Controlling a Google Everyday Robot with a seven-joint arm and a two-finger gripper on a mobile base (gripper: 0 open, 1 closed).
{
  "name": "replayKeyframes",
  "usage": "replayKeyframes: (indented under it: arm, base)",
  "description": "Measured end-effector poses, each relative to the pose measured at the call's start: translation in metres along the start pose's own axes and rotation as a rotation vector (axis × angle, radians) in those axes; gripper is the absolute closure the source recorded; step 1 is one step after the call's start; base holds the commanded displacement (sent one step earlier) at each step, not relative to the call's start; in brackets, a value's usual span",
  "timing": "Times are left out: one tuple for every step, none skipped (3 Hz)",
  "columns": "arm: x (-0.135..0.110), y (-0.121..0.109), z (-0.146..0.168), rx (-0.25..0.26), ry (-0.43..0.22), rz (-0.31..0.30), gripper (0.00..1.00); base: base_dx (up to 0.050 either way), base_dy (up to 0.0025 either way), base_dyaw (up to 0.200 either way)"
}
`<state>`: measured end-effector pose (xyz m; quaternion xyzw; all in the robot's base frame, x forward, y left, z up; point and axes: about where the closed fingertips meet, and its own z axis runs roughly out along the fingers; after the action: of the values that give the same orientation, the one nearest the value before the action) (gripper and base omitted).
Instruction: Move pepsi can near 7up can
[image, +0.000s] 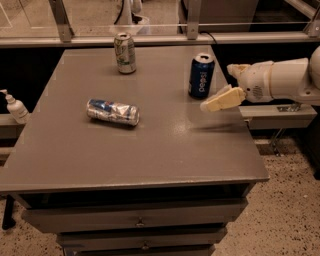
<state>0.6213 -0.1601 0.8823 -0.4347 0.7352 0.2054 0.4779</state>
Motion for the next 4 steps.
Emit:
replayKeyframes:
  arm:
    - [-0.008, 0.01, 0.028, -0.034, -0.09, 0.033, 0.0]
    - [-0.014, 0.011, 0.053, -0.05, -0.131, 0.041, 0.0]
    - [-0.023, 0.002, 0.07, -0.04, -0.167, 0.039, 0.18]
    - [-0.031, -0.013, 0.07, -0.015, -0.183, 0.044, 0.41]
  base:
    - [0.0, 0.0, 0.0]
    - [0.0, 0.0, 0.0]
    - [0.0, 0.0, 0.0]
    - [0.0, 0.0, 0.0]
